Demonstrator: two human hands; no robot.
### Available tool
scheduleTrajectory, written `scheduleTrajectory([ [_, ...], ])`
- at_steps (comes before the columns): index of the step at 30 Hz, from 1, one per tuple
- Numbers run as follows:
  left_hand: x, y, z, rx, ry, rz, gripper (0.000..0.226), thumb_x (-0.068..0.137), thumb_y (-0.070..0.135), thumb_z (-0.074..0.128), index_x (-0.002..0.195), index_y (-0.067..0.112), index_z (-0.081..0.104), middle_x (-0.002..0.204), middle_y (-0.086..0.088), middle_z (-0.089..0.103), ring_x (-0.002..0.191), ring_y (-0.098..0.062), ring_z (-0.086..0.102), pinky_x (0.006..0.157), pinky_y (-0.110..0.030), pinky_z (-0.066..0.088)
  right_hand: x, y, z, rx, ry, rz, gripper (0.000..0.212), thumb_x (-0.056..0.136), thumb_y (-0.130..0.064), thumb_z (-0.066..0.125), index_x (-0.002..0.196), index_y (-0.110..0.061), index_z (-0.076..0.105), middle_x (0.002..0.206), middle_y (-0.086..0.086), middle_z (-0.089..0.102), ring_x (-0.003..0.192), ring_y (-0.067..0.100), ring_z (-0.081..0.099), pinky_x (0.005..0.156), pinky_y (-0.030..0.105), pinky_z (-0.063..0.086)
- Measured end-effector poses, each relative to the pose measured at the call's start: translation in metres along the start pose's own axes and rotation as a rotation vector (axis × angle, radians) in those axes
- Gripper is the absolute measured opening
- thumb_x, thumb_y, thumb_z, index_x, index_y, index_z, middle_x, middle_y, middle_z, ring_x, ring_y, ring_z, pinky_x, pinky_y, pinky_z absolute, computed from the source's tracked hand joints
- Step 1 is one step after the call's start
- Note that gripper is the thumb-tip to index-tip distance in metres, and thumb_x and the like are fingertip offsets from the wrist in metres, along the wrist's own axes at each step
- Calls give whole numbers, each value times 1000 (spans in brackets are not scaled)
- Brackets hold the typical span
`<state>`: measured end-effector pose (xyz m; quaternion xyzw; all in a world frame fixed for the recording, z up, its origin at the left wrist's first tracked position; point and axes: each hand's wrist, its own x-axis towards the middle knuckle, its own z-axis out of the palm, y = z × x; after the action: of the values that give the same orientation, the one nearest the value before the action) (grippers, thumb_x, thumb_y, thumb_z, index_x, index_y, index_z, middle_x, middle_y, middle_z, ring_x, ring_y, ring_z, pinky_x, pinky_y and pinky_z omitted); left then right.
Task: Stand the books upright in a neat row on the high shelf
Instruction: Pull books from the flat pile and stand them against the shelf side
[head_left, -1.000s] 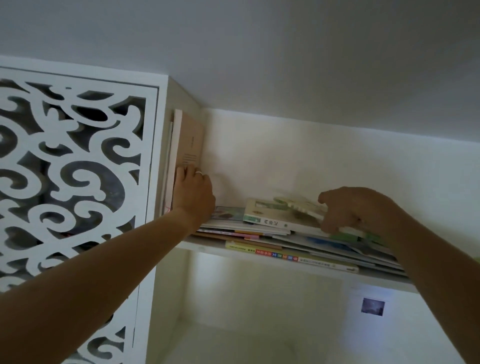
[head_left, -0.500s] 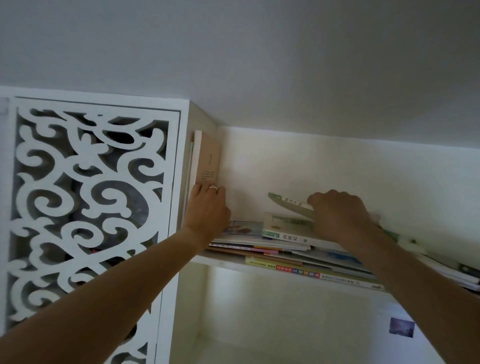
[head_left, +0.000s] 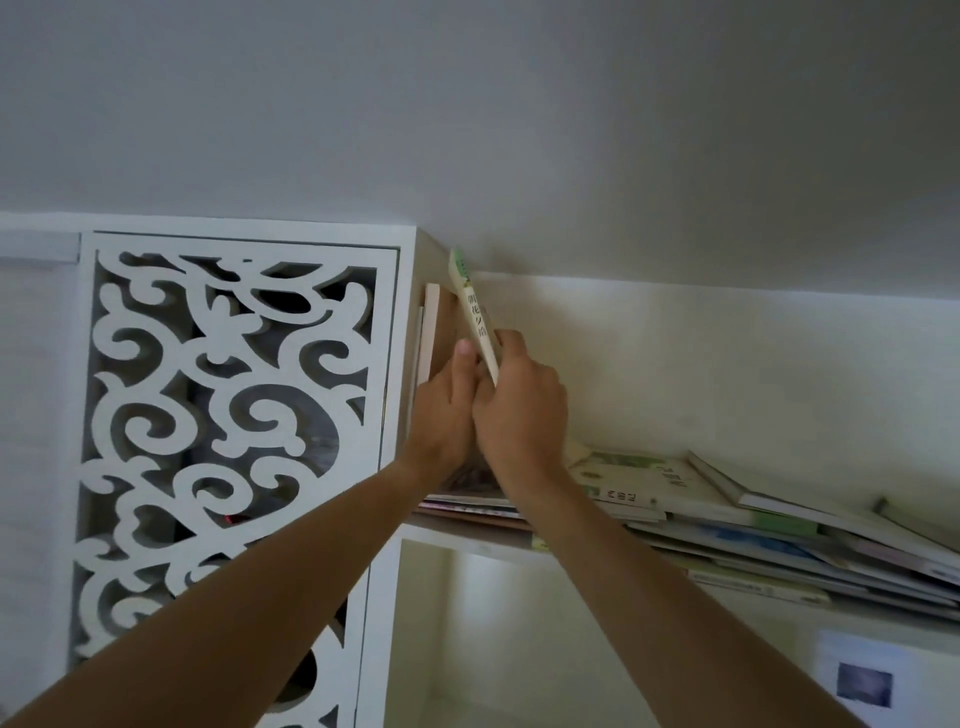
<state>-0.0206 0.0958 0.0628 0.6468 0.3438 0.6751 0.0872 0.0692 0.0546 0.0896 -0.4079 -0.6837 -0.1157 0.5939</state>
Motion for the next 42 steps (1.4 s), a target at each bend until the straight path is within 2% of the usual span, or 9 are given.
scheduleTrajectory([
  [6,4,6,-16,-281,-201,-271,81,78,93,29,113,36,75,117,-7,76,114,-20,71,110,-46,49,-23,46,22,360,-427,-18,101,81,-22,82,156,-32,16,145,-2,45,122,14,55,88,22,54],
  [11,12,10,-21,-224,-259,-302,102,76,99,30,151,31,47,147,-3,58,136,-21,55,118,-52,38,-26,62,8,530,-755,263,104,81,-59,77,151,-49,0,149,-6,36,129,13,46,106,34,44],
  [16,14,16,-20,-215,-150,-317,97,84,90,23,151,23,47,143,1,59,127,-14,59,110,-35,45,-26,54,10,434,-736,379,95,83,-86,44,159,-44,4,160,-3,36,140,20,43,115,44,38],
  [19,15,15,-16,-263,-183,-312,103,77,94,30,156,28,40,149,-4,56,135,-20,55,117,-45,41,-8,42,14,499,-628,609,87,89,-85,11,161,-37,14,165,2,29,148,29,34,119,50,28],
  [24,13,10,-20,-313,-217,-329,78,89,79,29,148,32,50,136,1,67,125,-16,64,113,-47,46,35,20,24,682,-613,942,98,81,-93,25,156,-30,35,153,16,44,139,40,41,117,59,26],
  [28,12,6,-20,-355,-234,-365,81,85,78,27,144,29,52,130,-6,70,122,-21,66,113,-48,46,37,12,45,766,-541,838,76,73,-83,57,135,-38,50,111,8,63,104,32,59,99,58,46],
  [33,22,5,-22,-335,-278,-370,72,99,73,16,147,32,51,130,2,69,112,-1,68,91,-25,57,16,31,37,845,-529,441,75,88,-42,63,146,-53,17,131,-3,56,113,17,62,100,45,53],
  [39,35,6,-10,-335,-74,-464,66,98,73,27,134,29,62,128,-6,68,122,-24,63,109,-43,47,-3,61,34,679,-736,55,110,93,-5,65,155,-55,-10,166,-19,15,148,8,29,115,40,42],
  [42,24,0,1,-7,-9,-113,63,105,60,26,159,29,30,150,-1,53,136,-16,51,114,-35,41,-3,61,27,559,-839,44,111,95,-11,68,157,-46,-18,166,-21,6,147,3,23,113,26,39],
])
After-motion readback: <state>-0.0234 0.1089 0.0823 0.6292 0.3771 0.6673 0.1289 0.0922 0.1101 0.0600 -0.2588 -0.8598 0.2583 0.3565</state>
